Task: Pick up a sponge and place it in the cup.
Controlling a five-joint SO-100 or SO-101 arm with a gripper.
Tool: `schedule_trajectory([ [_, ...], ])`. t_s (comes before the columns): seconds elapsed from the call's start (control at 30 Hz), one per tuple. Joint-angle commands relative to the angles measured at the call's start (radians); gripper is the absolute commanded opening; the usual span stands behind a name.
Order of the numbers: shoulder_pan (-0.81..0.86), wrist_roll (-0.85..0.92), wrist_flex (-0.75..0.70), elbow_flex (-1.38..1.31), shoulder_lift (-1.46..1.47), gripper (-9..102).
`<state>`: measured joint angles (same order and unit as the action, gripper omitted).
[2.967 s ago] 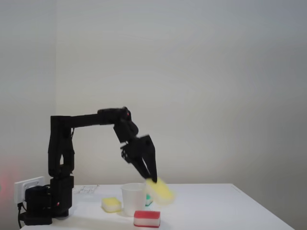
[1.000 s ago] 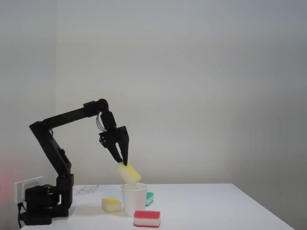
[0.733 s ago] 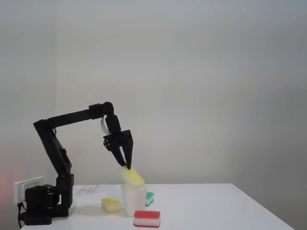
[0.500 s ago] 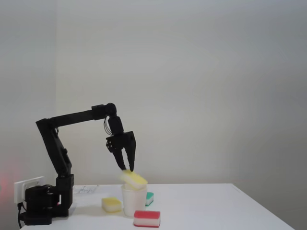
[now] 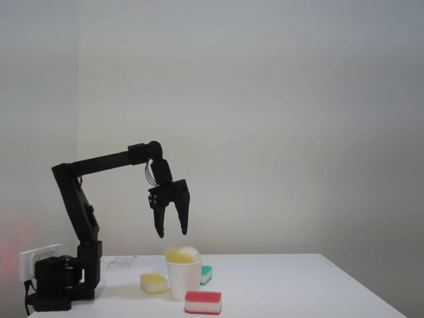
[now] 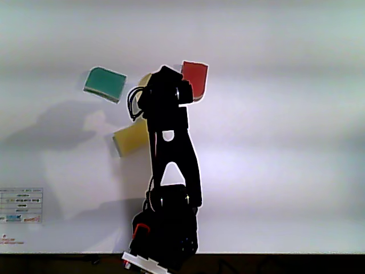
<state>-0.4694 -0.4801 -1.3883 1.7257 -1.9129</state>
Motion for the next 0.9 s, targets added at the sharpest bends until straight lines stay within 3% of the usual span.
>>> schedule_trajectory([
  [0.0, 0.008, 0.006, -0.044, -0.078, -0.029, 18],
  [0.13, 0.066, 0.044, -0.067, -0.110, -0.075, 0],
  [0.3, 0.175, 0.112, 0.003, -0.011, -0.224, 0],
  [0.57, 0.348, 0.209, 0.270, 0.518, -0.676, 0],
  [0.87, 0.393, 0.244, 0.319, 1.006, -1.124, 0],
])
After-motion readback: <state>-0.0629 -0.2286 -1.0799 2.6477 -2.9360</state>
